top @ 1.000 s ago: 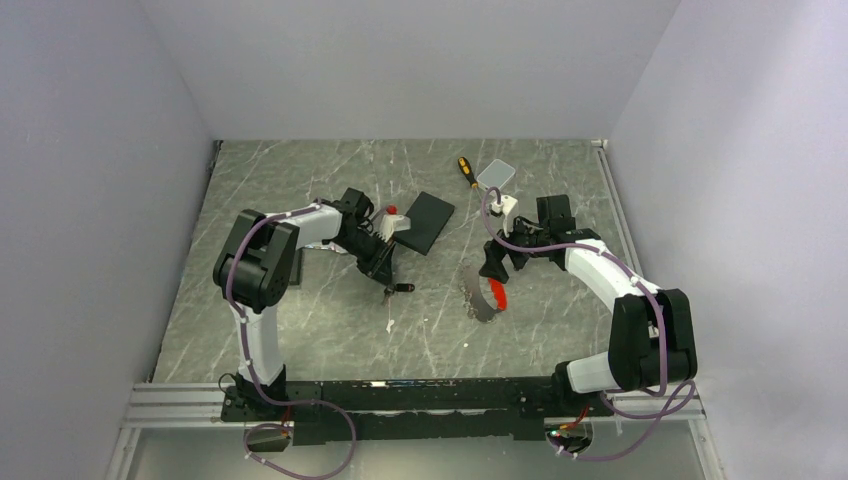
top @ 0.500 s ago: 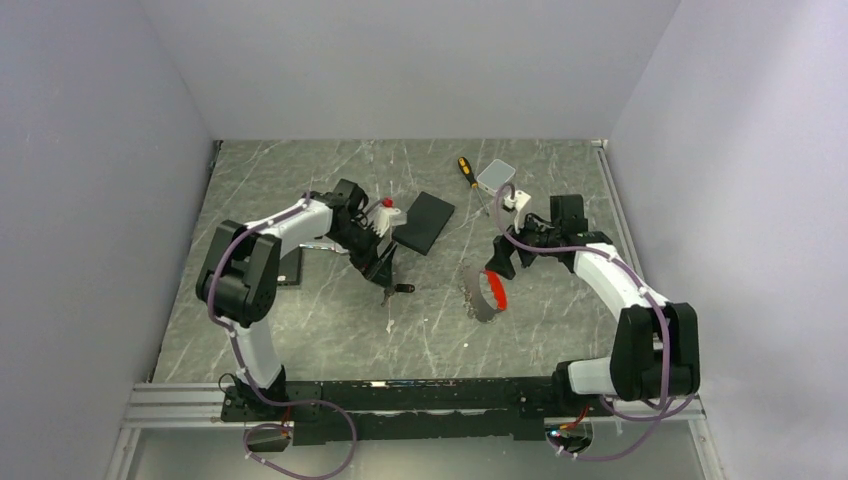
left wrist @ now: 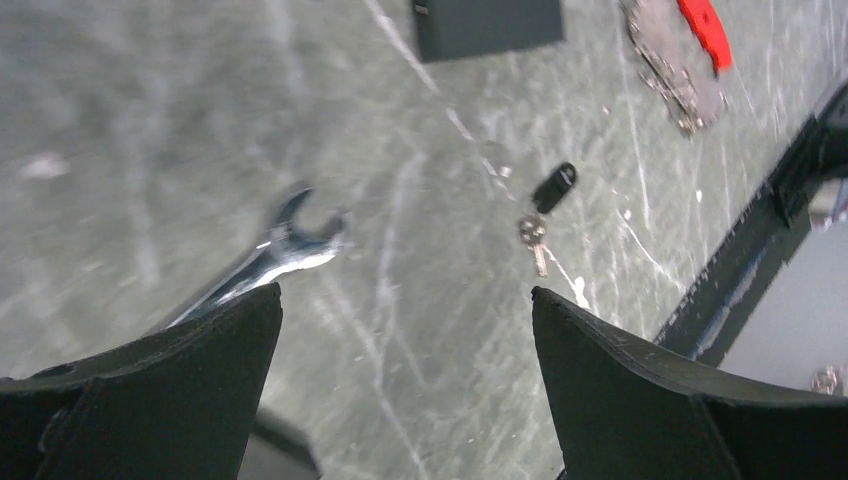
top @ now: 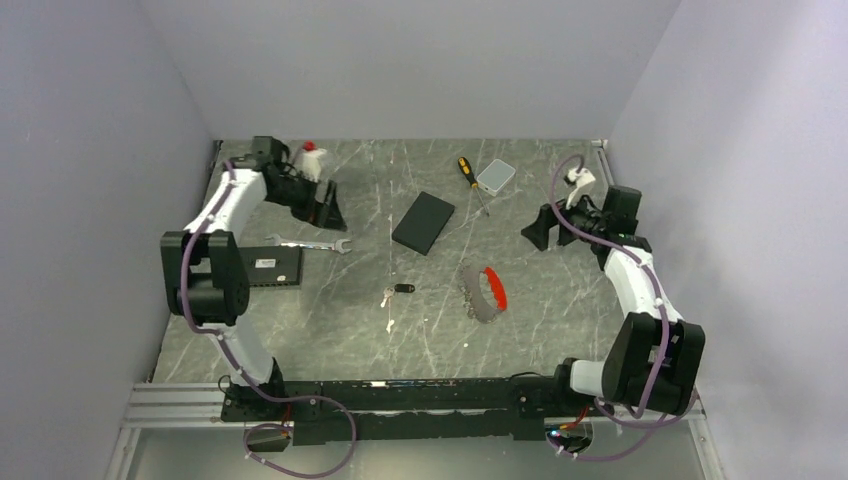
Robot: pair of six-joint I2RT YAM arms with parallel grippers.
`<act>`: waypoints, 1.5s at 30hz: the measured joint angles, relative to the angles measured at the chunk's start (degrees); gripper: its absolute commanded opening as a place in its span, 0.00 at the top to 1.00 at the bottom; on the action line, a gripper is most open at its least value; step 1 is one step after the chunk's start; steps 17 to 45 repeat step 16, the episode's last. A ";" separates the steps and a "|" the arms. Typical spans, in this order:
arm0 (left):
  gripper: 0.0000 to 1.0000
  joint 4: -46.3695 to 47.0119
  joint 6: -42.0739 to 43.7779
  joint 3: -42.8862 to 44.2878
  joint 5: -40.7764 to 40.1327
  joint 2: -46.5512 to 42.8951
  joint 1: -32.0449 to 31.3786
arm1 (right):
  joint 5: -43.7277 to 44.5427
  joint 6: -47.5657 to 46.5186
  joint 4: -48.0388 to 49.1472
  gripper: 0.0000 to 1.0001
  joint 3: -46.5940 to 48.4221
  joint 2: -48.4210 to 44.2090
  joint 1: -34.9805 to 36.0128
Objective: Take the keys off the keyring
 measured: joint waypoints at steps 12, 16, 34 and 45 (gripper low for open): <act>0.02 3.82 -3.23 1.03 -0.68 1.51 14.25 | 2.14 8.85 12.72 0.00 -0.02 8.74 -10.51; 0.01 5.49 -3.34 -2.08 -2.21 3.69 14.34 | 2.54 9.25 13.29 0.00 -1.40 10.21 -10.43; 0.01 5.49 -3.34 -2.08 -2.21 3.69 14.34 | 2.54 9.25 13.29 0.00 -1.40 10.21 -10.43; 0.01 5.49 -3.34 -2.08 -2.21 3.69 14.34 | 2.54 9.25 13.29 0.00 -1.40 10.21 -10.43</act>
